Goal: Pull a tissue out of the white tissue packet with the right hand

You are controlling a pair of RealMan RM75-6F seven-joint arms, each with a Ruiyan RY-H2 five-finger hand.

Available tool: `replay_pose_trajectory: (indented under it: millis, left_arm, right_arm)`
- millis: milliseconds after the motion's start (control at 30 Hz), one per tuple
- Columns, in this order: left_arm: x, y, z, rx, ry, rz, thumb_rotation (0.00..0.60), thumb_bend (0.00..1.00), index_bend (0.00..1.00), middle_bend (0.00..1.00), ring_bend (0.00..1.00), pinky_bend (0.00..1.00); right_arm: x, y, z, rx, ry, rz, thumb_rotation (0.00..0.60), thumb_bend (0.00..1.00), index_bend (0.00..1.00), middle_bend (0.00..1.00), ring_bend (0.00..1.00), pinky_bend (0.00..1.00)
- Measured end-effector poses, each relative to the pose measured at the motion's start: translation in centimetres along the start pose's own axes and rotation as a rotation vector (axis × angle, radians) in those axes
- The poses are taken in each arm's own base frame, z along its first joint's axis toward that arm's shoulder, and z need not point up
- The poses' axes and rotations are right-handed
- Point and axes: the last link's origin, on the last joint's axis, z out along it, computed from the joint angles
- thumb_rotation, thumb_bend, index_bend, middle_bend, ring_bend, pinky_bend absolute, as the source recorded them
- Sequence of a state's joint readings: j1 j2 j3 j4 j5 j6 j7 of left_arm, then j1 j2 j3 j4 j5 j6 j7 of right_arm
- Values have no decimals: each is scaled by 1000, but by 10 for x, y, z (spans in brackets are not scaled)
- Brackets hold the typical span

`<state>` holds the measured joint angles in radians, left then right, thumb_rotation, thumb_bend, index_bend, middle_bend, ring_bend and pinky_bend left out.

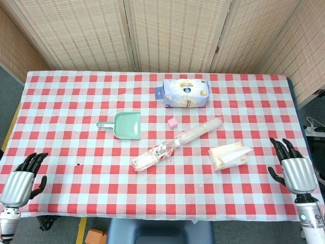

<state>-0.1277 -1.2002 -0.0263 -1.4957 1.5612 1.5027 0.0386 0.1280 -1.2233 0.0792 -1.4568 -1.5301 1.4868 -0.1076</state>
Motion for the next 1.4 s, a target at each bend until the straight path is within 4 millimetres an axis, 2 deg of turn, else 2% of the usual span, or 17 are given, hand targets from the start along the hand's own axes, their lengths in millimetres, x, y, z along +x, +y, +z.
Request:
replay_pose_trajectory:
  millis: [67,167,433,600,933,1033,1200,1267,1400]
  left_arm:
    - [0,0,-1,0,0,0,600,524,119,132,79,326]
    - [0,-1,-1,6,-3,-8,600,525,122,132,80,327]
    - [0,-3,0,25,-7,-19,600,524,127,133,80,329]
    - [0,-3,0,20,-8,-15,600,524,127,133,80,329]
    - [1,-3,0,22,-3,-22,600,524,127,133,80,331]
    - [1,-3,0,23,-5,-22,600,525,128,133,80,332]
    - [1,-3,-1,19,-5,-19,600,524,128,133,80,333]
    - [1,-3,-1,19,-7,-17,600,524,127,133,80,334]
    - [0,-2,-1,18,-11,-14,600,524,127,133,80,334]
  right_arm:
    - [-3,-1,3,1,20,-19,600,204,171,444,494,686]
    - [-11,-3,10,6,35,-49,600,203,211,532,617,806]
    - [-36,-15,39,48,-56,-100,600,204,212,553,634,819]
    - [-45,-25,55,74,-83,-109,600,203,216,558,641,820]
    - [-64,-42,74,124,-132,-111,600,212,362,594,669,849]
    - [-68,-45,78,133,-139,-114,600,276,456,594,672,852]
    - [-72,-46,84,139,-129,-125,600,463,636,594,684,870]
    - [-72,-45,85,141,-114,-131,600,505,675,594,684,874]
    - [-68,-44,84,142,-78,-129,600,519,682,594,684,876]
